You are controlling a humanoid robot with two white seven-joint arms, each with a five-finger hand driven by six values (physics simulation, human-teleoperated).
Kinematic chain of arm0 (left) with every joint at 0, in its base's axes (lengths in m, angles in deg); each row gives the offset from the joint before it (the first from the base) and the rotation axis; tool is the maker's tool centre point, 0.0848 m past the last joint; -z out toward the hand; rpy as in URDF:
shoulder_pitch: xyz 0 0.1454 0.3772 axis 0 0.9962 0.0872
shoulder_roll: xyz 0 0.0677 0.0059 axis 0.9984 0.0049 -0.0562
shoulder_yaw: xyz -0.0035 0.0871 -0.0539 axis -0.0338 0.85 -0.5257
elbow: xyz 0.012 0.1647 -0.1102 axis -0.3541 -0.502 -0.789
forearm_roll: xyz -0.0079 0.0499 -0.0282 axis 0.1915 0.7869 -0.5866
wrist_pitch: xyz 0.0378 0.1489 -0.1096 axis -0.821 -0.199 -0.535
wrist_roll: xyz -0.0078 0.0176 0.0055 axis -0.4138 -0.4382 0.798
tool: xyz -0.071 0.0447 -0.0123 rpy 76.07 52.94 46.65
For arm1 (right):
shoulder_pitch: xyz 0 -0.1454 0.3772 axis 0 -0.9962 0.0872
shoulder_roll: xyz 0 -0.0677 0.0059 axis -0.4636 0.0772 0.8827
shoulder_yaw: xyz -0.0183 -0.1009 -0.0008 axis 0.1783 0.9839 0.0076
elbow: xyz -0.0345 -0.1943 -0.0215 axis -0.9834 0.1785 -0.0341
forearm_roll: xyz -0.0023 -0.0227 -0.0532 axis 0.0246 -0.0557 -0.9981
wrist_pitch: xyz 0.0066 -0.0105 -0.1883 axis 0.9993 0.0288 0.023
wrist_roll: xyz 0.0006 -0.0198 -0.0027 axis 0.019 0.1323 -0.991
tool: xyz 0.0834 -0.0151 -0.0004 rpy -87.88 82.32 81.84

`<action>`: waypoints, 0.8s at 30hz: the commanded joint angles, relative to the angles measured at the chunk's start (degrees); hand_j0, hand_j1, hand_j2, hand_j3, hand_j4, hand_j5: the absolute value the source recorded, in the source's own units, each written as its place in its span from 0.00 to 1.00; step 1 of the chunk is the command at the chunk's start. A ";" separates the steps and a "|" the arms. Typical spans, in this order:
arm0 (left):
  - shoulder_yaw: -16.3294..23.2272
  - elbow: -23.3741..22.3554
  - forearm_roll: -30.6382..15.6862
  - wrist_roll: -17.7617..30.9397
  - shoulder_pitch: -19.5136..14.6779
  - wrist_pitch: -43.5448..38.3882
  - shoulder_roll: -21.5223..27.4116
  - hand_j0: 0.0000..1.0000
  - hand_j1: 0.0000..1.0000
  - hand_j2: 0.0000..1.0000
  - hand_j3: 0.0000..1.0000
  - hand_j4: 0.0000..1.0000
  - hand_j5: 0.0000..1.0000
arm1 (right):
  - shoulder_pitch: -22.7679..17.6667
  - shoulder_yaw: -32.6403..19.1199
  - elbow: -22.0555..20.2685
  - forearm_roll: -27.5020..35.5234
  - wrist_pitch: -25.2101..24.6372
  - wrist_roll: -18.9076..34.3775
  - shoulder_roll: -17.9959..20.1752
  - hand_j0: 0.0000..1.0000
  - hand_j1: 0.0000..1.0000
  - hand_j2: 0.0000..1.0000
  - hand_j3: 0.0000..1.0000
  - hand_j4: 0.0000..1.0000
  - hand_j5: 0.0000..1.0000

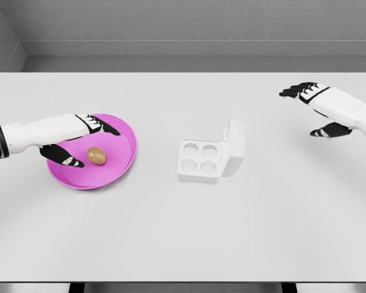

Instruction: Pack egg into the box and close the box lid

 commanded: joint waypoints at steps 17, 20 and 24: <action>3.58 0.13 10.27 -0.02 -0.18 -7.50 -1.42 0.79 0.79 0.79 0.79 0.79 0.79 | 0.09 3.29 1.44 -0.19 -0.06 7.37 0.04 1.00 1.00 1.00 1.00 1.00 1.00; 3.58 0.48 12.56 -0.02 -0.44 -7.50 -1.95 0.79 0.79 0.79 0.79 0.79 0.79 | 0.00 4.26 -0.58 -0.19 -0.06 7.37 0.39 1.00 1.00 1.00 1.00 1.00 1.00; 3.57 0.92 15.90 -0.02 -0.53 -7.59 -3.70 0.79 0.79 0.79 0.79 0.79 0.79 | -0.09 4.61 -2.08 -0.02 -0.06 7.37 0.66 1.00 1.00 1.00 1.00 1.00 1.00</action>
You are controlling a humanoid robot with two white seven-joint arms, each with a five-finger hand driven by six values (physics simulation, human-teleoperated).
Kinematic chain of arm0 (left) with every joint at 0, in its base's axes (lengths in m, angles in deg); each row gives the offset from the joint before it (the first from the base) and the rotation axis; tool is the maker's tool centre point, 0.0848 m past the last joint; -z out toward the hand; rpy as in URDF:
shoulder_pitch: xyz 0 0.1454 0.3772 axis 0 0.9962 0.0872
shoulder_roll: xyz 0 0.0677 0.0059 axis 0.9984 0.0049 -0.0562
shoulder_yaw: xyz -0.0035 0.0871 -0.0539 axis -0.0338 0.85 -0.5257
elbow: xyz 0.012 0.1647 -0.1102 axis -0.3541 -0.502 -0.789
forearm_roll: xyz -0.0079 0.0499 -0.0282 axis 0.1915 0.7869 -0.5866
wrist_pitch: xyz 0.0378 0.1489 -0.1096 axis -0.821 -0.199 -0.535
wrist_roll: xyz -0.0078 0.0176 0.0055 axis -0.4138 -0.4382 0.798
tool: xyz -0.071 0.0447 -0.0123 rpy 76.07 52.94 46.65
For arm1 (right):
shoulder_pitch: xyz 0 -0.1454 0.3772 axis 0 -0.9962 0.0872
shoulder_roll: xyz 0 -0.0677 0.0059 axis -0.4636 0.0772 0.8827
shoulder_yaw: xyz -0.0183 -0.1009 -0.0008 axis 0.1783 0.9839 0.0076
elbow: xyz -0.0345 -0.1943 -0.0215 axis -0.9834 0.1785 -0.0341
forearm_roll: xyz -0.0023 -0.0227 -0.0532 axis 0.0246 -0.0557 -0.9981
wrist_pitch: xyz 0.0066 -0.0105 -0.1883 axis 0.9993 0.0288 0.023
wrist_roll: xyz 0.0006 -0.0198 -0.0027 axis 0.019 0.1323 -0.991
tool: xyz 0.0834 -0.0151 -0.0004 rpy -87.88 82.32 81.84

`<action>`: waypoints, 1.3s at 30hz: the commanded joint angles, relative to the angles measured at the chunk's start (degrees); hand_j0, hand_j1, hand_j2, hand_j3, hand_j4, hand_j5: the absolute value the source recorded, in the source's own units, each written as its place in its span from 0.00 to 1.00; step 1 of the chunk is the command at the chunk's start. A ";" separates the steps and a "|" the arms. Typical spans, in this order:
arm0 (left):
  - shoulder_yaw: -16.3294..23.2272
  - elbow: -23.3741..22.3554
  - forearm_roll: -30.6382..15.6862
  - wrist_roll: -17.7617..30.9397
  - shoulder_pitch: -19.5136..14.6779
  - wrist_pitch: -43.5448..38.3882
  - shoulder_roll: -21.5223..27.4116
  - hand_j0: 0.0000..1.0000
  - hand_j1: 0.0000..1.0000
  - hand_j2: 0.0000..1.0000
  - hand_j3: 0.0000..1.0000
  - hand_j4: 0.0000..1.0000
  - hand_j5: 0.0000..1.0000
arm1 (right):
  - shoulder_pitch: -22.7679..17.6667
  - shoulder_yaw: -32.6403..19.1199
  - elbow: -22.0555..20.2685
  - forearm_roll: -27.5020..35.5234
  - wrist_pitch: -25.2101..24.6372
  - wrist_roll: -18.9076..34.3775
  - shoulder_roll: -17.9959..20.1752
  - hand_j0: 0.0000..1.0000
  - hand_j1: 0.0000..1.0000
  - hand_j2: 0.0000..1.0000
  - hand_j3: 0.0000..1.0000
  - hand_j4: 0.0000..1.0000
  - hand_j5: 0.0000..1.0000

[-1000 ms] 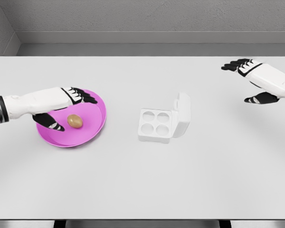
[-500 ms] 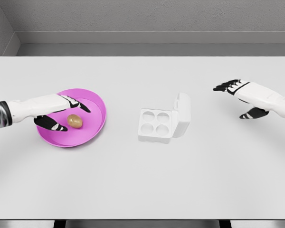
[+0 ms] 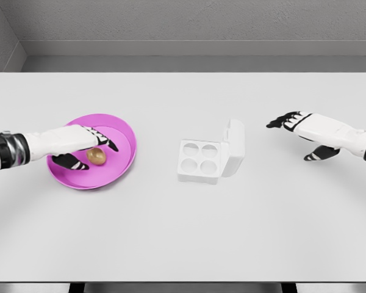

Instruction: Pack egg into the box and close the box lid

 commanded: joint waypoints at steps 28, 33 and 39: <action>0.39 -0.47 4.34 -0.02 0.18 -3.12 -1.63 0.71 0.71 0.71 0.71 0.71 0.71 | -3.96 0.87 -8.30 0.99 -0.11 -0.34 5.87 1.00 1.00 1.00 1.00 1.00 1.00; 0.39 -0.47 4.34 -0.02 0.18 -3.12 -1.63 0.64 0.64 0.64 0.64 0.64 0.64 | -3.87 0.78 -8.30 0.99 -0.11 -0.25 5.87 1.00 1.00 1.00 1.00 1.00 1.00; 0.39 -0.47 4.26 -0.02 0.18 -3.12 -1.63 0.56 0.56 0.56 0.56 0.56 0.56 | -3.87 0.78 -8.30 0.99 -0.11 -0.25 5.87 1.00 1.00 1.00 1.00 1.00 1.00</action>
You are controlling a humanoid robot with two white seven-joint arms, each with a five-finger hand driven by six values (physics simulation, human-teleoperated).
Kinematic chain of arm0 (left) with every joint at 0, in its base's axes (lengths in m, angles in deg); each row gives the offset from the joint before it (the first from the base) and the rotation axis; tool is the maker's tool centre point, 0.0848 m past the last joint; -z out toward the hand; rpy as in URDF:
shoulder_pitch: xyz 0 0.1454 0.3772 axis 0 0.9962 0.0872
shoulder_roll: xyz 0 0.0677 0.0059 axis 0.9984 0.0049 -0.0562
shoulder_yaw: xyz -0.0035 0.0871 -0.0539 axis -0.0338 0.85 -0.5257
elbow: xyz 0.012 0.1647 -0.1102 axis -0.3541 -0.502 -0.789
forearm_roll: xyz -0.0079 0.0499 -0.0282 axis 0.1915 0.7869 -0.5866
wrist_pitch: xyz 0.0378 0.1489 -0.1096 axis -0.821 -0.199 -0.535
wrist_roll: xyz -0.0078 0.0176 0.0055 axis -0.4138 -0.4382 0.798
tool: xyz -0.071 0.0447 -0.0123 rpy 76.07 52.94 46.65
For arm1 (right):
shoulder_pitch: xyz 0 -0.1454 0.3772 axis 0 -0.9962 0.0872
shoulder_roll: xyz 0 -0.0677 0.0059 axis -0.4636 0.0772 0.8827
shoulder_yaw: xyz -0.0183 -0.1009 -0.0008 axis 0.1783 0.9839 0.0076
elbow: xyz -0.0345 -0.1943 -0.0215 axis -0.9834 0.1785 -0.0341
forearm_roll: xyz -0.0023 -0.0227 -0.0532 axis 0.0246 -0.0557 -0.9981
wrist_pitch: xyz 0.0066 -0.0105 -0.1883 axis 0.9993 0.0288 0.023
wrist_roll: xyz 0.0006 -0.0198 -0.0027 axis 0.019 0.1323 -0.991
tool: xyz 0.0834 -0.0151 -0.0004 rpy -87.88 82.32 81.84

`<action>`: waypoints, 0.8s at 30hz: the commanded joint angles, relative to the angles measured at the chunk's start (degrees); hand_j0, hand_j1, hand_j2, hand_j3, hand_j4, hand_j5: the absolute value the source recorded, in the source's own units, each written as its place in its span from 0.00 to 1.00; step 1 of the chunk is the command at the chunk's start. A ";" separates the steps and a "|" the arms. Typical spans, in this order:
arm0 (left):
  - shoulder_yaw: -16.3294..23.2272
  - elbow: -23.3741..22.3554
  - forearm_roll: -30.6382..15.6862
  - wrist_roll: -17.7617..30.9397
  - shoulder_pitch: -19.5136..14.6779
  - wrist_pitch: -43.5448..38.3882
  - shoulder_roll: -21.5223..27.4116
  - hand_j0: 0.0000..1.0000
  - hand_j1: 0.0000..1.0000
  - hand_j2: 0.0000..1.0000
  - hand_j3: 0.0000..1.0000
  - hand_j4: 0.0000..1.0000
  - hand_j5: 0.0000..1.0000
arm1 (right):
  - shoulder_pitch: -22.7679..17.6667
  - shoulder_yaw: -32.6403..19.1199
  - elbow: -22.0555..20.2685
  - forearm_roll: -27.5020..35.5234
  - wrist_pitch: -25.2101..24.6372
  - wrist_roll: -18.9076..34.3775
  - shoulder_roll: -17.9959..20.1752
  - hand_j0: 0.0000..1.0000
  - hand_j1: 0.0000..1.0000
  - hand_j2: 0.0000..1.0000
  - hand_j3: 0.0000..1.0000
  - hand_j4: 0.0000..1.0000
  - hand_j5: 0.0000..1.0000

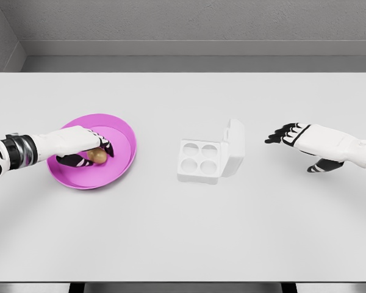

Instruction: Pack egg into the box and close the box lid

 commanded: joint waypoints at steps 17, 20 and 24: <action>-0.72 0.80 -0.20 -0.02 -1.23 0.02 0.05 0.40 0.40 0.40 0.40 0.40 0.40 | -0.09 -0.29 -0.02 0.28 -0.10 -0.02 0.08 1.00 1.00 1.00 1.00 1.00 1.00; -0.90 1.59 -0.20 -0.02 -1.58 -0.07 0.05 0.39 0.39 0.39 0.39 0.39 0.39 | -0.09 -0.20 -0.02 0.28 -0.10 -0.02 0.08 1.00 1.00 1.00 1.00 1.00 1.00; -0.90 2.64 -0.20 -0.02 -2.02 0.02 -0.04 0.37 0.37 0.37 0.37 0.37 0.37 | -0.09 -0.38 0.07 0.28 -0.10 0.07 0.17 1.00 1.00 1.00 1.00 1.00 1.00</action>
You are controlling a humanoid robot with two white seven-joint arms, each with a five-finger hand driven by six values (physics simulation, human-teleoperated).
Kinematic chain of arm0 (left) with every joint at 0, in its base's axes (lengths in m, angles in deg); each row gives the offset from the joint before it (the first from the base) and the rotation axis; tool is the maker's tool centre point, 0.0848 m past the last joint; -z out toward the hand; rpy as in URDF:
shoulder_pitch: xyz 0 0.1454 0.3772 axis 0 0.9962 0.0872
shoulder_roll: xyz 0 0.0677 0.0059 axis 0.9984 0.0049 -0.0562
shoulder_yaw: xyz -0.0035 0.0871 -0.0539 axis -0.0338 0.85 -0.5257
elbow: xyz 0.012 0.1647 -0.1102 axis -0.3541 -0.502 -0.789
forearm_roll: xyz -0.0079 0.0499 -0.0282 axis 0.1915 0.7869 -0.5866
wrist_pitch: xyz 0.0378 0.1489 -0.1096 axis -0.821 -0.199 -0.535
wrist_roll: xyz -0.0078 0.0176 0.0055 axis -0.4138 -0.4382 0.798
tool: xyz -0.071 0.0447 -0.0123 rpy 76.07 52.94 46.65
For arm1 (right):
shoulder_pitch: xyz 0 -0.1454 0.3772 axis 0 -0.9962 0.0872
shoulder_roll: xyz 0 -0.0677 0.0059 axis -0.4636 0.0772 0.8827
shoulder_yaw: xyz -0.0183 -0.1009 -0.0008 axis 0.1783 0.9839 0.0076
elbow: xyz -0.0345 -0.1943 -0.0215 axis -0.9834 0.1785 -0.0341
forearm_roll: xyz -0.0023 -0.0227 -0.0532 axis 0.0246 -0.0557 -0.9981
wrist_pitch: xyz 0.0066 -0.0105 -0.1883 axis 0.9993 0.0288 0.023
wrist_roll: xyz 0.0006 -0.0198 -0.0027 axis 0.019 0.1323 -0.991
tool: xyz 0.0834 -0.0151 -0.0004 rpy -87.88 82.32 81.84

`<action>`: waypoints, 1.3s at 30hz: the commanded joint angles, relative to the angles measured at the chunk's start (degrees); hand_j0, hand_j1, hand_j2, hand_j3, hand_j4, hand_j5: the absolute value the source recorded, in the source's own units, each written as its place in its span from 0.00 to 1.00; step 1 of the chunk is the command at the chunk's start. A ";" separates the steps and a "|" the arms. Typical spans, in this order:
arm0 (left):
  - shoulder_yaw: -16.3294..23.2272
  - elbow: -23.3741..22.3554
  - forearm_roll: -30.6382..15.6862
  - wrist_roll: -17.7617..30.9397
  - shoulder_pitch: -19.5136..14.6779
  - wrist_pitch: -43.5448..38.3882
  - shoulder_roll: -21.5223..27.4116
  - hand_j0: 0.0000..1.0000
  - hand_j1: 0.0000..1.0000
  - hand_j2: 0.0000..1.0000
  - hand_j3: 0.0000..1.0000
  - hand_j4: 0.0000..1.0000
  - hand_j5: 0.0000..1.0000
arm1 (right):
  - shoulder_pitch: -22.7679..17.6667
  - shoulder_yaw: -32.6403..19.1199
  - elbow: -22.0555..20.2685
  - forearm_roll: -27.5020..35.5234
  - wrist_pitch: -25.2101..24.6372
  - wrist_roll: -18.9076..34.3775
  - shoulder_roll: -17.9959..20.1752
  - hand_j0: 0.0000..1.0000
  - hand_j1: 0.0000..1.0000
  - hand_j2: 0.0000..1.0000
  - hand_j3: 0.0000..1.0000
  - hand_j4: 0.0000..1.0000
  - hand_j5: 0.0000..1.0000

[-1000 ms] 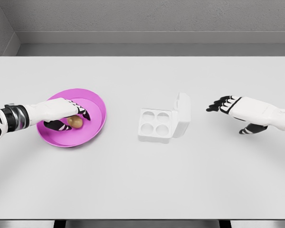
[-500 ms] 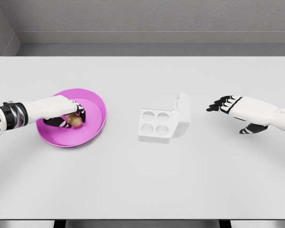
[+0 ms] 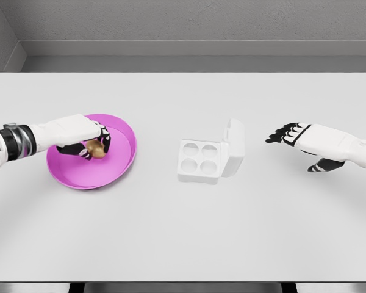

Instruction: Pack egg into the box and close the box lid

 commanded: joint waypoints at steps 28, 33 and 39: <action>-1.56 3.18 -0.27 -0.04 -0.18 0.11 -7.51 0.33 0.33 0.33 0.33 0.33 0.33 | 0.09 -0.25 -0.05 0.45 -0.10 -0.01 0.19 1.00 1.00 1.00 1.00 1.00 1.00; -1.56 3.18 -0.27 -0.04 -0.18 0.20 -8.92 0.33 0.33 0.33 0.33 0.33 0.33 | 0.09 -0.25 -0.05 0.45 -0.10 -0.01 0.28 1.00 1.00 1.00 1.00 1.00 1.00; -1.47 3.44 -0.19 -0.04 -0.18 0.11 -10.85 0.32 0.32 0.32 0.32 0.32 0.32 | 0.09 -0.25 -0.05 0.45 -0.10 -0.01 0.63 1.00 1.00 1.00 1.00 1.00 1.00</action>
